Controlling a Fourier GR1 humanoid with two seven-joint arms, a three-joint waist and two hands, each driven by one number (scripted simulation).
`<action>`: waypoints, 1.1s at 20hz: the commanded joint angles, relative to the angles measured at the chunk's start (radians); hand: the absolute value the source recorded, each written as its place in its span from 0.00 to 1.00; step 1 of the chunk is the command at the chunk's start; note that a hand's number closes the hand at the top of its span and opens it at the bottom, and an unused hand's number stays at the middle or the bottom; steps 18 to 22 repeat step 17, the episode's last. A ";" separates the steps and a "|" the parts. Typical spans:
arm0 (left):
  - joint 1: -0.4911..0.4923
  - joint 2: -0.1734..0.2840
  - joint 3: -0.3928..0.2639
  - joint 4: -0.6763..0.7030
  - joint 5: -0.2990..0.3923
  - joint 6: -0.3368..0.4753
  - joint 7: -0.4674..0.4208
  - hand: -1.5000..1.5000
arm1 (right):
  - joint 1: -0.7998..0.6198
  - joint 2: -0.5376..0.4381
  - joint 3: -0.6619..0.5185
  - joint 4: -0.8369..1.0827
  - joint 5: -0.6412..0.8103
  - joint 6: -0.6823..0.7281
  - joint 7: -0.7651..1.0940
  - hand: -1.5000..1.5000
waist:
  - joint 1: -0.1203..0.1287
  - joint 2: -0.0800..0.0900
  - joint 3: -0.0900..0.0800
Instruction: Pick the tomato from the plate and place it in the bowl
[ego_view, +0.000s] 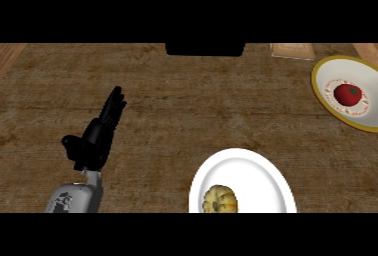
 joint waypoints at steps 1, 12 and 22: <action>0.047 0.011 -0.008 -0.067 0.001 -0.008 0.017 0.50 | -0.014 -0.041 -0.040 0.032 -0.052 0.081 0.045 0.00 | 0.005 -0.002 0.000; -0.007 -0.009 0.000 0.025 -0.016 0.008 -0.016 0.50 | 0.163 -0.146 -0.067 0.038 -0.111 0.378 -0.090 0.00 | -0.004 0.001 0.001; 0.045 -0.025 -0.023 -0.042 -0.009 0.007 0.010 0.50 | 0.231 -0.130 -0.057 0.015 -0.122 0.381 -0.134 0.00 | -0.004 -0.002 0.001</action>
